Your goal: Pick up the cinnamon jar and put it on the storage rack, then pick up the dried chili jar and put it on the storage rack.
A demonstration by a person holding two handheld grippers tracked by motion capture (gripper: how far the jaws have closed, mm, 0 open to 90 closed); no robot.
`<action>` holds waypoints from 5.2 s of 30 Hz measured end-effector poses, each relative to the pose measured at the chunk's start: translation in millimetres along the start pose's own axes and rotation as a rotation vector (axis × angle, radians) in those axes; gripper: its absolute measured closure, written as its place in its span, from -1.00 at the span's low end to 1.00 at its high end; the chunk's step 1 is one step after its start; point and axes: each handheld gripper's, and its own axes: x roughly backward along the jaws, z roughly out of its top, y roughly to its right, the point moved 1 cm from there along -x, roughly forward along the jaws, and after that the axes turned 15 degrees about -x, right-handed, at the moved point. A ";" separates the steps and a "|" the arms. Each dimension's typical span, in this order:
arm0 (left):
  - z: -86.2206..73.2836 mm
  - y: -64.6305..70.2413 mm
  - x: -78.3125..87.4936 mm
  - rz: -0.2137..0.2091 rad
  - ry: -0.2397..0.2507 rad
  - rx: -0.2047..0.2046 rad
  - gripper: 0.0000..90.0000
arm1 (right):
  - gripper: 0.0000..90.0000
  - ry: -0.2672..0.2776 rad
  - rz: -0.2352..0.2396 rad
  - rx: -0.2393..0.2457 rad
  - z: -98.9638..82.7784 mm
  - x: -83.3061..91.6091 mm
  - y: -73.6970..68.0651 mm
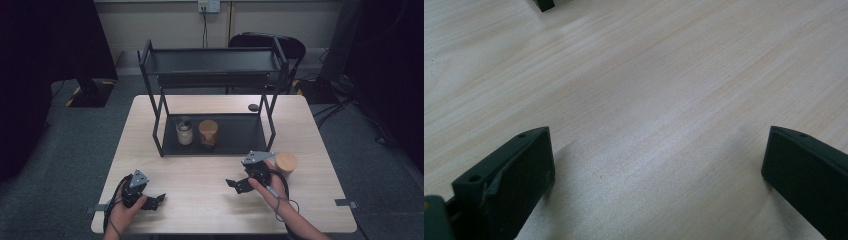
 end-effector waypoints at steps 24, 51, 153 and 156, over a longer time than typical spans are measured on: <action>-0.1 0.6 0.2 0.004 -0.001 0.004 -1.00 | -0.92 0.006 0.004 -0.016 -19.9 23.7 2.5; -0.1 0.9 0.3 0.006 -0.001 0.006 -1.00 | -0.92 0.016 0.019 -0.063 -41.7 53.1 16.9; -0.4 1.2 0.7 0.006 -0.002 0.006 -1.00 | -0.96 0.094 -0.240 -0.166 -76.8 119.6 105.7; -0.4 1.1 0.7 0.006 -0.002 0.006 -1.00 | -0.96 0.096 -0.240 -0.168 -75.3 118.0 107.0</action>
